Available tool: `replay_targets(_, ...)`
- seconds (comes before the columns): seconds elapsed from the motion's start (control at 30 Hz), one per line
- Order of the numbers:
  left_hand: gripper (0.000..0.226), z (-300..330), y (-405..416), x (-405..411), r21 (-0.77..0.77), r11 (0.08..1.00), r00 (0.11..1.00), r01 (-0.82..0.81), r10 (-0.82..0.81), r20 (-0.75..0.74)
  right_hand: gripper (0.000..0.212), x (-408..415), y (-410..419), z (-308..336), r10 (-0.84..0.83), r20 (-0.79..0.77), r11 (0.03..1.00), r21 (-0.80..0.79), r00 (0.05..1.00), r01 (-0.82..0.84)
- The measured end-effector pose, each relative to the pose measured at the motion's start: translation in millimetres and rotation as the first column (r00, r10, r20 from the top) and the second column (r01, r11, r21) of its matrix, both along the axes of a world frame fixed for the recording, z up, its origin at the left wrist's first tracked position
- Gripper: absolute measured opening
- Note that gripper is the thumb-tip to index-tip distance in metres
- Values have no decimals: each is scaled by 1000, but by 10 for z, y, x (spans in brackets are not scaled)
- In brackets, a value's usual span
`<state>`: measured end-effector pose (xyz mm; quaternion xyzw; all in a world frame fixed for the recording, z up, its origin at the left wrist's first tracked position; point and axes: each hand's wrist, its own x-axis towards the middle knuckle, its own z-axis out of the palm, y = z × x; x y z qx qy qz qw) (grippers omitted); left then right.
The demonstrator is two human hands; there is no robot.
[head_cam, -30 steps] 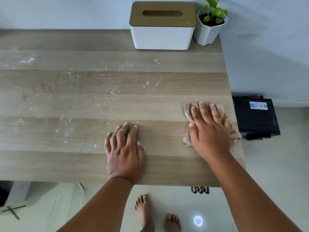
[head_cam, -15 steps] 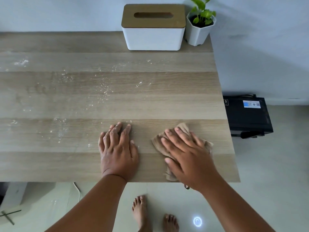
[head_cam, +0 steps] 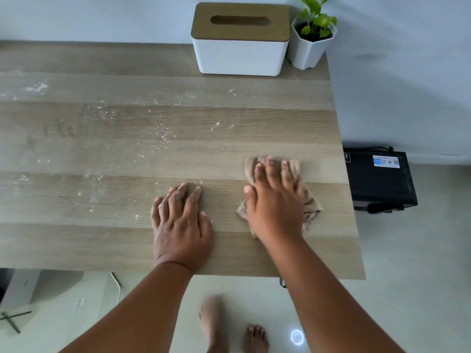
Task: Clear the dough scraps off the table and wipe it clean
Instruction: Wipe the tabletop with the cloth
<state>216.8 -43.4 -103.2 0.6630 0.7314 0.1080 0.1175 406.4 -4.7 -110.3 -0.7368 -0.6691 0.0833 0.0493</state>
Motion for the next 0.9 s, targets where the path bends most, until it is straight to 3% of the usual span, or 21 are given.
replay_targets(0.13,57,23,3,6,-18,1000,1000,1,-1,-8,62,-157,-343,-11,269,-17,963,28,963,-268)
replay_targets(0.27,56,26,3,12,-13,1000,1000,4,-4,-9,64,321,-618,-11,444,23,896,19,896,-444)
replay_targets(0.33,56,17,6,5,-10,1000,1000,5,-5,-11,63,655,-655,-19,409,45,912,-5,911,-409)
replay_targets(0.47,56,6,0,2,-12,1000,1000,6,-6,-12,60,945,-470,28,181,84,983,-25,980,-180)
replay_targets(0.67,57,-2,1,-4,-13,1000,1000,12,-12,-17,65,215,-36,-1,-91,55,994,-63,994,94)
replay_targets(0.9,58,11,-4,0,-15,1000,1000,4,-4,-17,61,-252,-314,8,276,-3,961,-3,961,-276)
